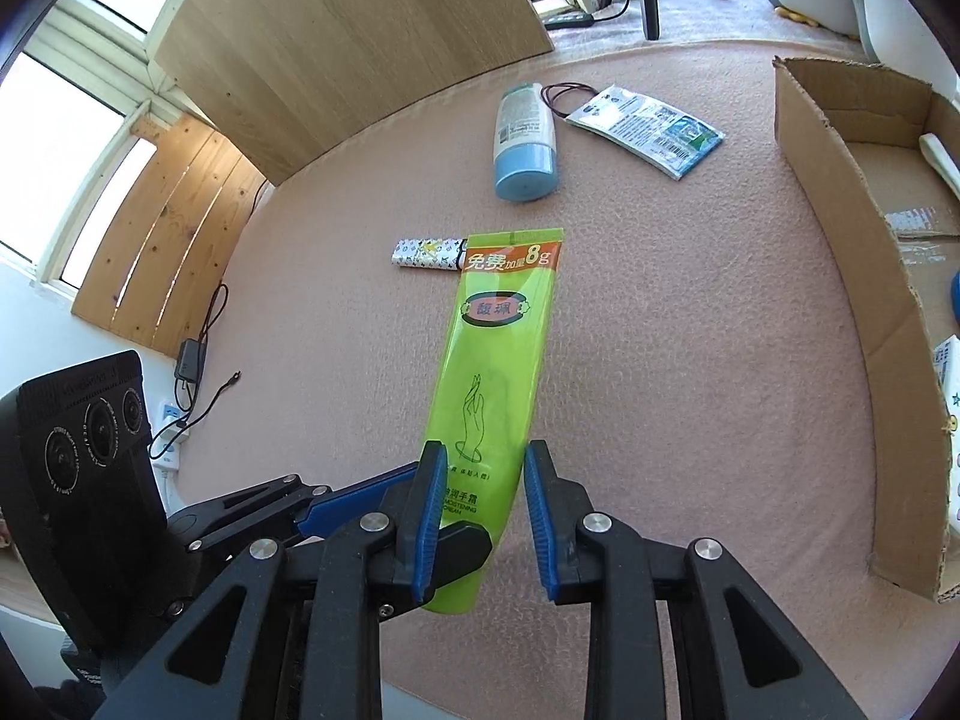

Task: Organize objects
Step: 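Carry the green tube into the box and open the right gripper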

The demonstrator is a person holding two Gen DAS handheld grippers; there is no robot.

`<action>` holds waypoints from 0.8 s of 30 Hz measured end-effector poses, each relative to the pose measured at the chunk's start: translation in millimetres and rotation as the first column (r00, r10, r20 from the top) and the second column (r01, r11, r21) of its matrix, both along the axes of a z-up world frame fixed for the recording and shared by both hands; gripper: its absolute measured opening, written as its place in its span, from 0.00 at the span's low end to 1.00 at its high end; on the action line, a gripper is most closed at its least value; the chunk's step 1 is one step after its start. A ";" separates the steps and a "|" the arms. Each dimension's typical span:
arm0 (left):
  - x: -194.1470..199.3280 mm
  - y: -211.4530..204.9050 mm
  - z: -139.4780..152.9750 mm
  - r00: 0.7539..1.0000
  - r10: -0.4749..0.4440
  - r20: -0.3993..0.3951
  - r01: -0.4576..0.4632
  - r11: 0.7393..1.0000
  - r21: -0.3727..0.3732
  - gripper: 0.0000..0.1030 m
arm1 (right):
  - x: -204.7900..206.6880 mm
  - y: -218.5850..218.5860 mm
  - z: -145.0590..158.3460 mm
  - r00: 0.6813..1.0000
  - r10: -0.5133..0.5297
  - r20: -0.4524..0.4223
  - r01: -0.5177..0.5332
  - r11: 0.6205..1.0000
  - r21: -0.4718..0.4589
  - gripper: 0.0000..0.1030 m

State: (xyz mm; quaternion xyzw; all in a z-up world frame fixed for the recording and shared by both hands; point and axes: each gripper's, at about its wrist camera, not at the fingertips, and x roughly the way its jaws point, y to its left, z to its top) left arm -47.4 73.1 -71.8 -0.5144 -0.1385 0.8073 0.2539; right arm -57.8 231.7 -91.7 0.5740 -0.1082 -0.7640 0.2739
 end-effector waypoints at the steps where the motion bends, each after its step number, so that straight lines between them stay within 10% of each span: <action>1: -2.2 6.3 3.7 1.000 -0.007 -0.008 0.007 1.000 0.002 0.40 | -2.0 5.2 5.1 1.000 -0.007 -0.011 0.007 1.000 0.001 0.25; 24: -66.4 182.1 19.5 0.982 -0.178 -0.066 0.182 0.982 0.056 0.40 | -51.4 158.7 43.8 0.969 -0.212 -0.125 0.217 0.976 0.026 0.25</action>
